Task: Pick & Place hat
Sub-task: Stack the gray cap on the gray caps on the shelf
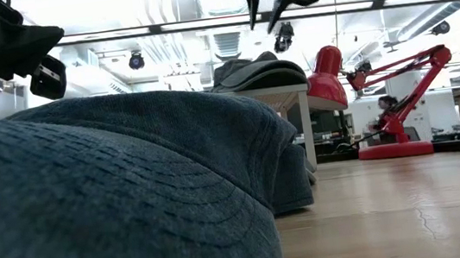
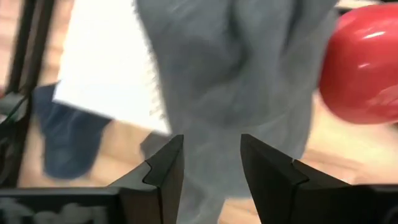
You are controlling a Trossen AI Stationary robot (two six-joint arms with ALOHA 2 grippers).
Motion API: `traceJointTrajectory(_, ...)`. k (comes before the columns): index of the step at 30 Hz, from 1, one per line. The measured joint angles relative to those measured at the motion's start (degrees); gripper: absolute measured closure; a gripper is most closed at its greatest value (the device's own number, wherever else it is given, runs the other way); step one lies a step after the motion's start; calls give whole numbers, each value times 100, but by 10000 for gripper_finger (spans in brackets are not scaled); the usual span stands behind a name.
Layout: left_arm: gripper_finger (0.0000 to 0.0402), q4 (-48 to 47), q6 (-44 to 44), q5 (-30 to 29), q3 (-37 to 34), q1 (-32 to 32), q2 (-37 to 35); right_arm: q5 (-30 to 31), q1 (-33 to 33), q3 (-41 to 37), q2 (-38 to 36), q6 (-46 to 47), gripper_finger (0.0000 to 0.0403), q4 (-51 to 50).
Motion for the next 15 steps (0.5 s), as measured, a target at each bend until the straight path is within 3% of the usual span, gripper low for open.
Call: traceJointTrajectory(15, 401, -1, 141, 0, 0, 2, 0, -227, 1397, 370, -4, -433, 285, -91)
